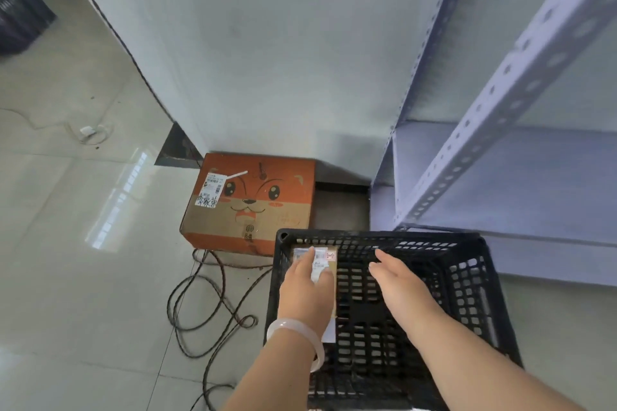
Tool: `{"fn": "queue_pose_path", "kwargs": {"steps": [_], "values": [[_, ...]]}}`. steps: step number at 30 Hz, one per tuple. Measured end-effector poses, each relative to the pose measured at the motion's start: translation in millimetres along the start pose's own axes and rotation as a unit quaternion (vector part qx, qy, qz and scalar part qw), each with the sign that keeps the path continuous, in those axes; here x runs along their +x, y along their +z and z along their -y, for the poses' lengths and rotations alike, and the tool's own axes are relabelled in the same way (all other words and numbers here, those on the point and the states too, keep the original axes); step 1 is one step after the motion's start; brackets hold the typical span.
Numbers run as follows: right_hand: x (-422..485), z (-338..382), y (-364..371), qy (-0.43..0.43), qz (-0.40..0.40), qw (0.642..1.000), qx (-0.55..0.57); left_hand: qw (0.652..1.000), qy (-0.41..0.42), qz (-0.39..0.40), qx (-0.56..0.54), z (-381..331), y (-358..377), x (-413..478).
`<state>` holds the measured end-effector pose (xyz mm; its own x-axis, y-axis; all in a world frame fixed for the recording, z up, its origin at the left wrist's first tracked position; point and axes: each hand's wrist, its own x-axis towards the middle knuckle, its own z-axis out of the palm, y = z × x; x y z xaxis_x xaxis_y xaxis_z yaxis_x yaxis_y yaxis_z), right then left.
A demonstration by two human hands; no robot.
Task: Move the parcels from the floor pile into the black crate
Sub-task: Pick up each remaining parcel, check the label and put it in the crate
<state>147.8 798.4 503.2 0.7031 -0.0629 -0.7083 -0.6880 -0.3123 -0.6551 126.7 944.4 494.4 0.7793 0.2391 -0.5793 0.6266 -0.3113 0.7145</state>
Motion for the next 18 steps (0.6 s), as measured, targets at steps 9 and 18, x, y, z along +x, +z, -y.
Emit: {"fn": "queue_pose_path", "kwargs": {"steps": [9,18], "values": [[-159,38,-185,-0.107,-0.157,0.982,-0.016,0.965,0.189,0.158,0.086,-179,69,-138],[-340,-51,-421,-0.100,-0.376,0.919,0.065,0.872,0.368,0.273,0.173,-295,254,-348]]}}
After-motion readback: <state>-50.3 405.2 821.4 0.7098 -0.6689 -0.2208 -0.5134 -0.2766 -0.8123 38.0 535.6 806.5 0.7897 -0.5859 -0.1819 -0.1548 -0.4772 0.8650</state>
